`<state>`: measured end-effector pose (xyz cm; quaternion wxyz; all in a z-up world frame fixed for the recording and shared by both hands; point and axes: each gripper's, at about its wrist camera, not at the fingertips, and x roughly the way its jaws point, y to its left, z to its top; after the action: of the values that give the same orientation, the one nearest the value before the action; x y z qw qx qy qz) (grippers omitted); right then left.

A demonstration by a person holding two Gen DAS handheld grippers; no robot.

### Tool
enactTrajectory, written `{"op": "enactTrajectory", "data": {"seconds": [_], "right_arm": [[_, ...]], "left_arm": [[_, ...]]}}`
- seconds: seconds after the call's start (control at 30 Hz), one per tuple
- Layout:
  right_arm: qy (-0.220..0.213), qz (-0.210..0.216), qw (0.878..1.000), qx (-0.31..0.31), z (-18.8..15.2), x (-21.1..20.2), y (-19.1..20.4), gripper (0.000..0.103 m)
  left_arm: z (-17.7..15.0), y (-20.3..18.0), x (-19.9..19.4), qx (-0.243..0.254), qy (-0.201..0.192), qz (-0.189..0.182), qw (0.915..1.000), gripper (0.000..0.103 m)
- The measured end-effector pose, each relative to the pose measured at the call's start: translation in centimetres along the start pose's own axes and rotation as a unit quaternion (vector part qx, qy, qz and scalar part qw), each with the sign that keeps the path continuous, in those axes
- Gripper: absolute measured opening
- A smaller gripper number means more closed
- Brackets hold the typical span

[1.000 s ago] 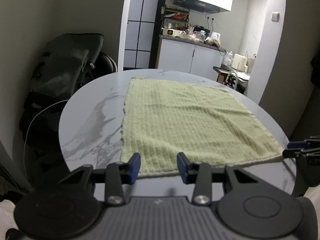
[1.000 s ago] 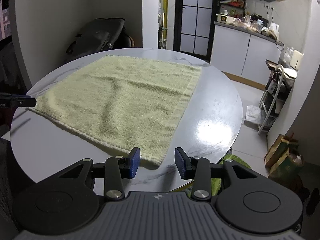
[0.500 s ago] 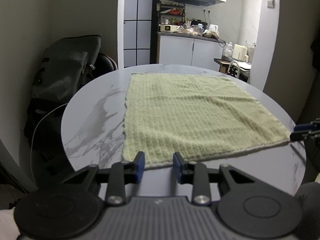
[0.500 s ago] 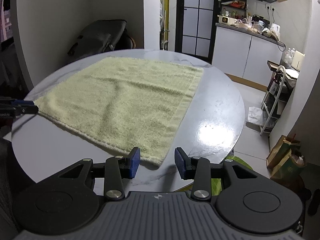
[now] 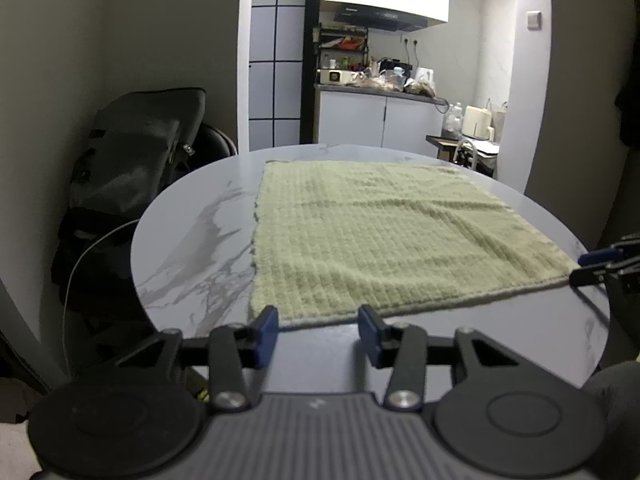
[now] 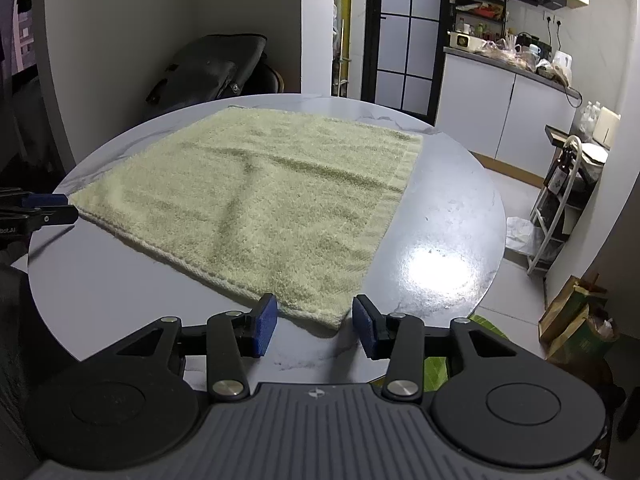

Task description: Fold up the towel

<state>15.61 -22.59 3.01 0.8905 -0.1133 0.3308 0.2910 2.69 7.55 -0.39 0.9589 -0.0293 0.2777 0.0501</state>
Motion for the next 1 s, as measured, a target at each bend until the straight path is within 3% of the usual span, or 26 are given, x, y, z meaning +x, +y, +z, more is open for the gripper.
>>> {"op": "enactTrajectory", "data": {"seconds": [0.1, 0.23, 0.63, 0.73, 0.87, 1.0], "right_arm": [[0.001, -0.004, 1.000, -0.001, 0.07, 0.10, 0.20, 0.046], [0.002, -0.003, 1.000, 0.001, 0.24, 0.31, 0.20, 0.046], [0.006, -0.007, 1.000, -0.013, 0.38, 0.38, 0.21, 0.044], [0.007, -0.006, 1.000, -0.016, 0.36, 0.34, 0.23, 0.039], [0.007, -0.004, 1.000, -0.024, 0.33, 0.20, 0.14, 0.025], [0.004, -0.002, 0.999, -0.033, 0.19, 0.03, -0.08, 0.018]], "left_arm": [[-0.12, 0.01, 0.01, 0.001, -0.007, 0.009, 0.9999, 0.055], [-0.39, -0.29, -0.10, 0.014, -0.011, 0.002, 0.9998, 0.055], [-0.74, 0.44, -0.46, -0.006, -0.026, 0.000, 0.9996, 0.063], [-0.78, 0.26, -0.40, 0.000, -0.024, -0.002, 0.9997, 0.064], [-0.76, 0.07, -0.21, 0.007, -0.021, -0.007, 0.9997, 0.067], [-0.80, -0.02, -0.05, 0.009, -0.016, -0.007, 0.9998, 0.068]]}}
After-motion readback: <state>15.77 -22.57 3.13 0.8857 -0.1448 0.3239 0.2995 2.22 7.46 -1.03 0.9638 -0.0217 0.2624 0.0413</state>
